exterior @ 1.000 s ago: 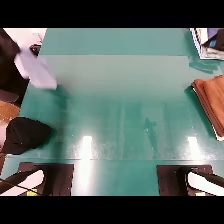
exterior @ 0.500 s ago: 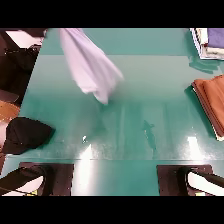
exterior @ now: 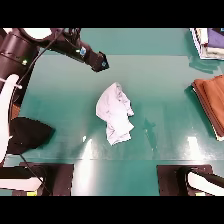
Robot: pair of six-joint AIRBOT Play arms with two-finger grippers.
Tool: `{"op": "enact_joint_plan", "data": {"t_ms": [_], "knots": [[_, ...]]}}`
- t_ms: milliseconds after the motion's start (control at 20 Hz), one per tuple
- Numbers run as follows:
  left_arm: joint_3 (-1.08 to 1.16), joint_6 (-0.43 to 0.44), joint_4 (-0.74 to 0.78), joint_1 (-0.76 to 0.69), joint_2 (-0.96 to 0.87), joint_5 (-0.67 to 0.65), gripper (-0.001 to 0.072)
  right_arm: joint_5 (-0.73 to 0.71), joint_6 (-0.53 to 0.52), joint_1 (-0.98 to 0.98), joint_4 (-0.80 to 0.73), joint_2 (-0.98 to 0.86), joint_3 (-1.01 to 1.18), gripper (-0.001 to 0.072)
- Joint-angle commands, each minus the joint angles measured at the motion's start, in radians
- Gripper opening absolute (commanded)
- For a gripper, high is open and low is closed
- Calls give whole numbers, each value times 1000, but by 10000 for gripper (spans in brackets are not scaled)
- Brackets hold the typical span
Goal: Fold the shirts.
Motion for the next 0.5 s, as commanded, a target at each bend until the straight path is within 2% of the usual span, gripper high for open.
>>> {"op": "enact_joint_plan", "data": {"t_ms": [0, 100, 200, 450], "knots": [[-19, -69, -3, 80, -37, -129, 636, 11, 0, 0, -2, -7, -12, 13], [-119, -79, -53, 105, -37, -171, 636, 11, 0, 0, -2, -7, -12, 13], [-281, -78, -122, 89, -37, -148, 636, 11, 0, 0, -2, -8, -12, 13], [-621, -43, -294, -31, -37, 76, 637, 11, 0, 0, -7, -8, -12, 13]]}}
